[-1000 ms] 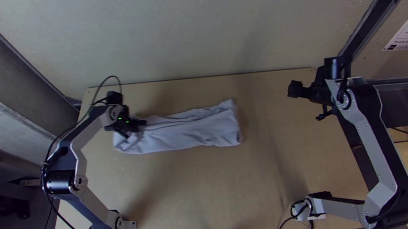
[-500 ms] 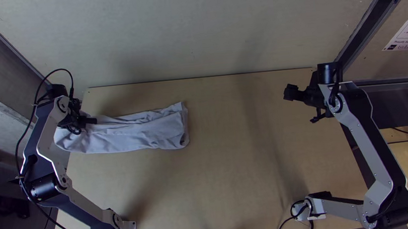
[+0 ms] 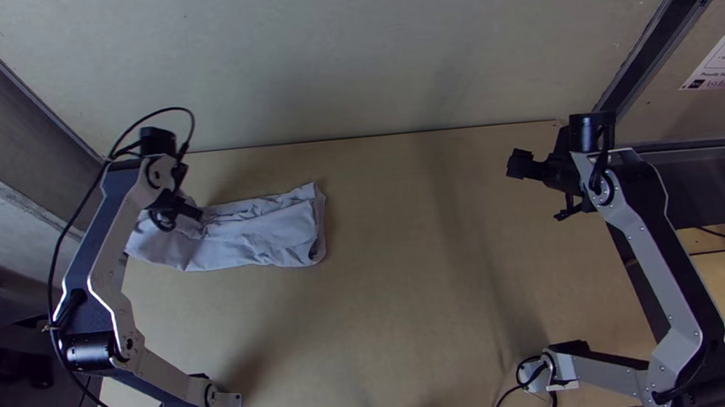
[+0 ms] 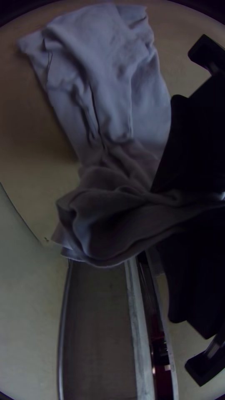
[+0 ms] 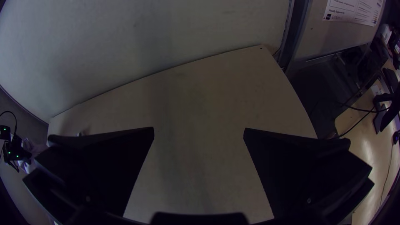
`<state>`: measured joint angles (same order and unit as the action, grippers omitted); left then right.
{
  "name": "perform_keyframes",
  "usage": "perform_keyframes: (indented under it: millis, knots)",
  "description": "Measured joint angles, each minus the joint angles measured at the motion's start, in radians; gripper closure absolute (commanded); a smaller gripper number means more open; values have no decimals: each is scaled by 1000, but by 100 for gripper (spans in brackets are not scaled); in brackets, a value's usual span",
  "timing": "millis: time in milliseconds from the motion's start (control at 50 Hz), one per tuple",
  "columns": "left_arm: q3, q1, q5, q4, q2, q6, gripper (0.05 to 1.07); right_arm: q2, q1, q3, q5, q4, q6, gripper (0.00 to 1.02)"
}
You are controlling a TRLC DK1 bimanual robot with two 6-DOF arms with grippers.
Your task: Fold the t-shirt
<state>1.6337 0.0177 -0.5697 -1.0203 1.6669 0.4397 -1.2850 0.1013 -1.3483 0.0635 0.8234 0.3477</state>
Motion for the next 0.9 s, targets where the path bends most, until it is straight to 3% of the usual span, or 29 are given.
perform_keyframes:
  millis: [520, 700, 740, 780, 820, 840, 900]
  knots:
    - [248, -292, -18, -259, 221, -292, 104, 76, -73, 71, 0, -2, -1, 4]
    - [346, -357, 55, -309, 327, -375, 103, 102, -84, 107, 0, -3, -11, 4]
    - [378, -370, 72, -331, 352, -393, 91, 108, -85, 116, 0, -4, -13, 4]
    - [400, -382, 80, -337, 370, -410, 59, 112, -90, 124, 0, -4, -16, 4]
    - [420, -395, 84, -343, 386, -424, 20, 115, -95, 131, 0, -5, -19, 4]
    - [429, -401, 88, -344, 392, -427, 7, 117, -98, 134, 0, -4, -20, 4]
    - [442, -420, 121, -346, 406, -441, 9, 117, -103, 145, 0, -8, -24, 4]
